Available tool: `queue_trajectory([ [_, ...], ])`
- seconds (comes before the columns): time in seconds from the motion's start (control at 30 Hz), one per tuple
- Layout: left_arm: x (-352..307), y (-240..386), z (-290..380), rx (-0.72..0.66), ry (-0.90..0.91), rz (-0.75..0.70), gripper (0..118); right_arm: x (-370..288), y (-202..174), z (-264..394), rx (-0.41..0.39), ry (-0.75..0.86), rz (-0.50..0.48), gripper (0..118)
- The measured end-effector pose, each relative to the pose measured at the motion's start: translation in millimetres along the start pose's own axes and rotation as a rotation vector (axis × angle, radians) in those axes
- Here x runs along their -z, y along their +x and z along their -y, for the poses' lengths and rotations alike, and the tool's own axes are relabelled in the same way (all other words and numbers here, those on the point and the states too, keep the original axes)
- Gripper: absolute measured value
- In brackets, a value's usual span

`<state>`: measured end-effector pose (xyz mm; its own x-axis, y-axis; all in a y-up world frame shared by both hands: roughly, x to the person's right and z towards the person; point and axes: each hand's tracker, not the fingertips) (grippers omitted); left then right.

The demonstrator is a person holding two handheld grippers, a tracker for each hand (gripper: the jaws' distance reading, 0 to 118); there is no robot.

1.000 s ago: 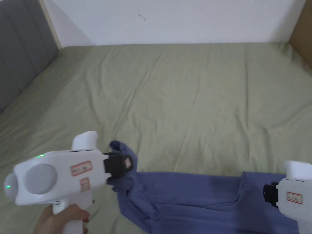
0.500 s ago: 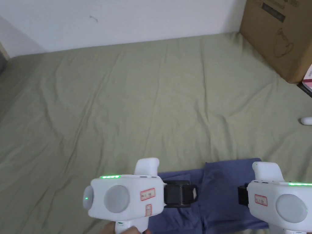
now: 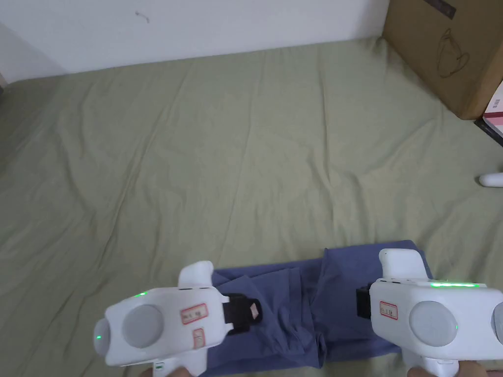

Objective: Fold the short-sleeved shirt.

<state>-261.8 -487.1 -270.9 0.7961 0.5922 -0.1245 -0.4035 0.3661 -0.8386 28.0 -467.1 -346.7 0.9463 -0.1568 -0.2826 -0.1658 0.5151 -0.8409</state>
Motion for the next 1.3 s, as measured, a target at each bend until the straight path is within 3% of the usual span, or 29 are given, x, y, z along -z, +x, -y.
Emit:
queue_trajectory([
  [0.17,40,25,10,0.026,-0.131,0.077,0,0,1,4,-0.018,-0.01,-0.006,0],
  [0.23,61,29,12,0.004,-0.215,0.043,0,0,3,4,-0.017,-0.014,0.0,0],
  [0.33,65,40,20,0.03,-0.191,0.079,0,-4,6,5,-0.015,-0.012,0.003,0],
  [0.4,61,45,20,0.03,-0.195,0.136,0,-7,9,4,-0.008,-0.006,0.001,0],
  [0.63,21,48,8,0.148,-0.119,0.09,0,-7,4,1,-0.019,-0.004,-0.003,0],
  [0.87,-47,-35,-2,-0.013,0.032,0.013,2,-6,-10,1,-0.052,-0.018,-0.016,0],
  [0.93,-63,-63,-4,-0.085,0.035,0.035,38,-4,-13,1,-0.056,-0.028,-0.02,0],
  [1.0,-74,-87,-2,-0.166,0.042,0.036,96,-2,-16,2,-0.058,-0.034,-0.022,0],
  [1.03,-75,-96,-1,-0.181,0.04,0.045,109,-1,-18,2,-0.061,-0.039,-0.024,0],
  [1.3,-43,-143,11,-0.344,0.025,0.187,111,1,-31,1,-0.092,-0.064,-0.037,0],
])
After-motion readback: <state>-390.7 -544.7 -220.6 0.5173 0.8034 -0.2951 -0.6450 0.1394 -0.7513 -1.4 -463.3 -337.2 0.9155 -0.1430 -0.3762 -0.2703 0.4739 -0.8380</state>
